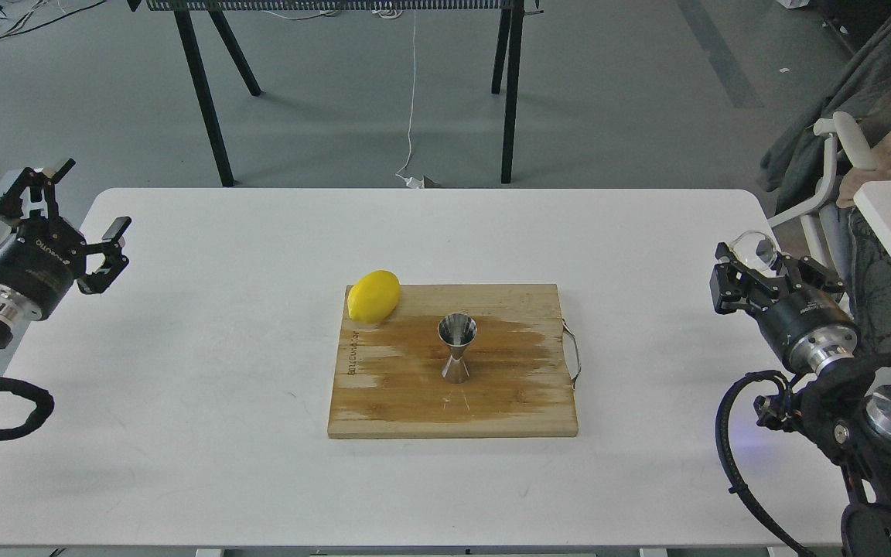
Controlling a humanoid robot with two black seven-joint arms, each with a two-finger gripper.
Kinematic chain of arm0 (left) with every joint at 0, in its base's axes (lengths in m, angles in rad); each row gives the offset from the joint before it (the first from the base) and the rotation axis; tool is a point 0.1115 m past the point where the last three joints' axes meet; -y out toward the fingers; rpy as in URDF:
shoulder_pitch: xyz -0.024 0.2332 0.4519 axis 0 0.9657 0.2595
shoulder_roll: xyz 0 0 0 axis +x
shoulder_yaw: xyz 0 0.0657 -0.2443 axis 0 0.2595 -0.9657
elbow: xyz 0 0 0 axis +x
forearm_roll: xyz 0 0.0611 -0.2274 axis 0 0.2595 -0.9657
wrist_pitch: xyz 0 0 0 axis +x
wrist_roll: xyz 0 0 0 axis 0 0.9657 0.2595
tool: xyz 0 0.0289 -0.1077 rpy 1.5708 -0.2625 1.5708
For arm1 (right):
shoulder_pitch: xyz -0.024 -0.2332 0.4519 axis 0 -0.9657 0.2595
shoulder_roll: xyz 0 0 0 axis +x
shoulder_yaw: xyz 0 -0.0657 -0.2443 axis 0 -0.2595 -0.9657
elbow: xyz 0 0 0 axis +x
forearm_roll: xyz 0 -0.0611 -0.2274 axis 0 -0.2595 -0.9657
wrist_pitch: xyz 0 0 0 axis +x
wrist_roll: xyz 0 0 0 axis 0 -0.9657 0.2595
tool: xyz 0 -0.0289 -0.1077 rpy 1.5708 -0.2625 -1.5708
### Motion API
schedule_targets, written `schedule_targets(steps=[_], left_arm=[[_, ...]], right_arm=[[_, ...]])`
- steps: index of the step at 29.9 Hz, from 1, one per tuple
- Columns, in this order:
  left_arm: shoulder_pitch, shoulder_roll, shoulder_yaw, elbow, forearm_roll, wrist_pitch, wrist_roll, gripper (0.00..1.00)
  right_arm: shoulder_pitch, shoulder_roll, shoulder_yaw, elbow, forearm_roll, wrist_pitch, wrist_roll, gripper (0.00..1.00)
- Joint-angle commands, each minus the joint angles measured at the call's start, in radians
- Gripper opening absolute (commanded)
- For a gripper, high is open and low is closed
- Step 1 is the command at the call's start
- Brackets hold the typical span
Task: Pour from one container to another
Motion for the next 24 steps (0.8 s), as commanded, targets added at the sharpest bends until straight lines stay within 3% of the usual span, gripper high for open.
schedule_targets(steps=[1,9,24], left_arm=[[0.002,-0.001,0.0,0.0,0.0,0.0,0.0,0.98],[0.002,0.001,0.0,0.001,0.0,0.0,0.0,0.98],[0.002,0.001,0.0,0.001,0.0,0.0,0.0,0.99]], right_arm=[[-0.02,0.002,-0.005,-0.067,0.009,0.0,-0.004,0.35],[-0.024,0.011,-0.012,-0.165,0.009,0.011,-0.009,0.35],[-0.026,0.026,-0.064,-0.196,0.006,0.009,-0.009,0.39]])
